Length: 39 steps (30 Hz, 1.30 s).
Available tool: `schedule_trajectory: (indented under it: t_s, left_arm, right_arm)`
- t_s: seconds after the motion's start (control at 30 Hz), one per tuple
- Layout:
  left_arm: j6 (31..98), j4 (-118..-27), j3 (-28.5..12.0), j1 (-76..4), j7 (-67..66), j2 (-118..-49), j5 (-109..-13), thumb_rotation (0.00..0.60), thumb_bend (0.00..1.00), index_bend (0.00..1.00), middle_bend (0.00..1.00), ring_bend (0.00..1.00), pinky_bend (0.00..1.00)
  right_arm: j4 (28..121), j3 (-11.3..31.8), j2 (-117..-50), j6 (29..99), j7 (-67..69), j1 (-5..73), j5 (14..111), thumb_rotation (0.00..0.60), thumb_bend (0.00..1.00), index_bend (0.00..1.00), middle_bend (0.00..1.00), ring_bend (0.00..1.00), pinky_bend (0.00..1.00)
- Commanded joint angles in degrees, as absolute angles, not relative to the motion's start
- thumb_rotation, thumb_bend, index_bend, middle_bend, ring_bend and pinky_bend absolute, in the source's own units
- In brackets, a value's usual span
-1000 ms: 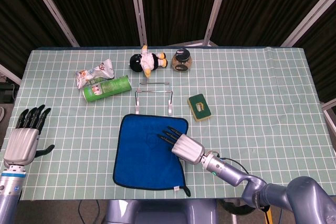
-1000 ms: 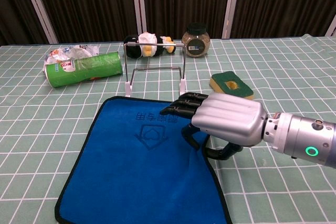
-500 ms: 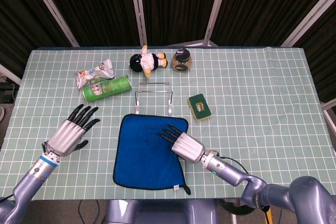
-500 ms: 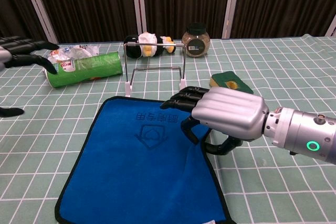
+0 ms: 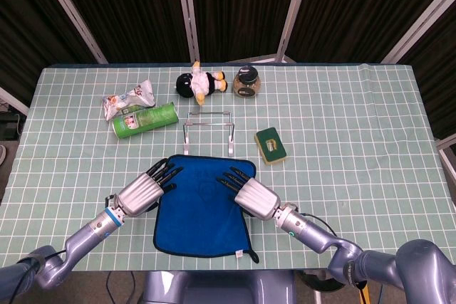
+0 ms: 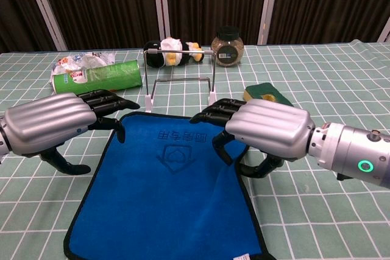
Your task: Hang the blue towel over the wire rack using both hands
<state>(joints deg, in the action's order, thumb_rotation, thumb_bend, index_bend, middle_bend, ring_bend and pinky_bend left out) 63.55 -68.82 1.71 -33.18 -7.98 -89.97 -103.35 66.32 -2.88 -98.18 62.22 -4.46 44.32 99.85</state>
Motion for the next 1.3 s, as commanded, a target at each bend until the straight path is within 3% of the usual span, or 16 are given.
schedule_trajectory:
  t_s: [0.03,0.33,0.47,0.87,1.1,1.3]
  left_arm:
    - [63.48,-67.51,2.12,-33.34,-8.46,-91.01,-102.80,0.600,0.24,0.34,0.00,0.00,0.00]
    - [65.01,-64.01,3.71,-33.14,-7.20,-92.28,-102.57,0.600,0.24,0.34,0.00,0.00,0.00]
    - [65.59,-62.22,4.35,-33.12,-6.31,-93.56,-102.82,0.600,0.24,0.34,0.00,0.00,0.00]
    - [65.69,-58.70,5.24,-34.04,-7.51,-96.38,-102.82,0.600,0.24,0.34,0.00,0.00,0.00]
    - [65.82,-58.38,5.59,-34.49,-7.54,-97.17,-102.62,0.600,0.24,0.34,0.00,0.00,0.00]
    - [65.78,-58.93,5.92,-34.84,-7.41,-97.03,-102.42,0.600,0.31,0.36,0.00,0.00,0.00]
  right_arm:
    - [66.01,-2.96,-98.29,62.35,-4.46,44.21,99.91,0.600,0.51,0.79,0.04,0.00,0.00]
    - [65.33,-3.20,-98.38,62.96,-4.31,43.83,100.15,0.600,0.51,0.82,0.04,0.00,0.00]
    - [65.19,-3.33,-98.39,63.10,-4.28,43.67,100.21,0.600,0.51,0.66,0.04,0.00,0.00]
    - [65.07,-3.27,-98.36,62.81,-5.34,43.54,100.10,0.600,0.51,0.71,0.04,0.00,0.00]
    - [65.49,-3.07,-98.30,62.64,-5.82,43.56,99.95,0.600,0.51,0.65,0.04,0.00,0.00]
    - [66.08,-3.14,-98.15,62.61,-6.34,43.47,100.01,0.600,0.51,0.64,0.04,0.00,0.00]
